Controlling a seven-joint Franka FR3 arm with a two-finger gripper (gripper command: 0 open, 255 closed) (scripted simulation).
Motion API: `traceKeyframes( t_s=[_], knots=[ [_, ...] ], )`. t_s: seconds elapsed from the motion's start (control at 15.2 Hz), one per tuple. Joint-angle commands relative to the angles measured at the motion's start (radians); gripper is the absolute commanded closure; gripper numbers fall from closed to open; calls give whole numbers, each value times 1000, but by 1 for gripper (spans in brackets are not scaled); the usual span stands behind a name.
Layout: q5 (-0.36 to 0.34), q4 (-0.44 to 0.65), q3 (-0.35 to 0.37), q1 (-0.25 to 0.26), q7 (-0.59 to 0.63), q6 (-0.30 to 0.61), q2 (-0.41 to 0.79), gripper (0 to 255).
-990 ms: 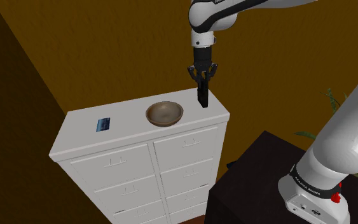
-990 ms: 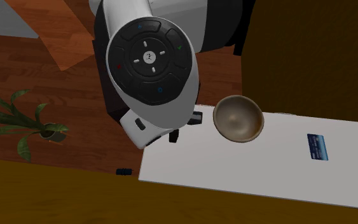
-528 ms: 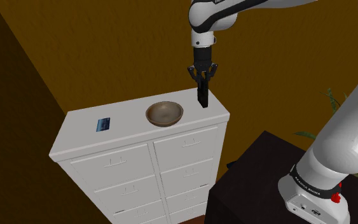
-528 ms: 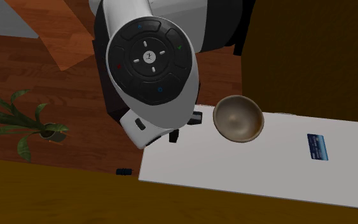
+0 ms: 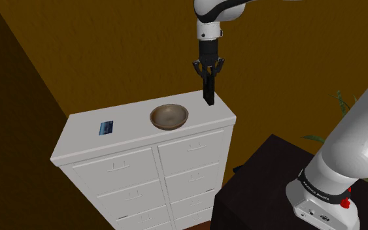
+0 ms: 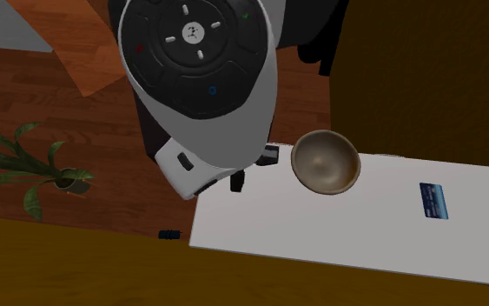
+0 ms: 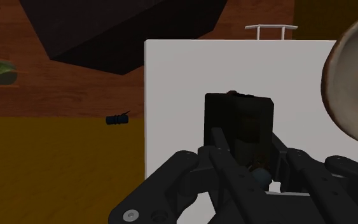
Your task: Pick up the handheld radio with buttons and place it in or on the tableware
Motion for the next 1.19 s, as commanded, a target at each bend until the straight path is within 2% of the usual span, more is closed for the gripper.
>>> traceKeyframes(
  t_s=[0.0,1.06,1.12],
  knots=[
    [0,22,0,0,2,-27,-6,255],
    [-1,240,-2,-2,21,-233,6,255],
    [2,257,10,10,45,-238,15,255]
  ],
)
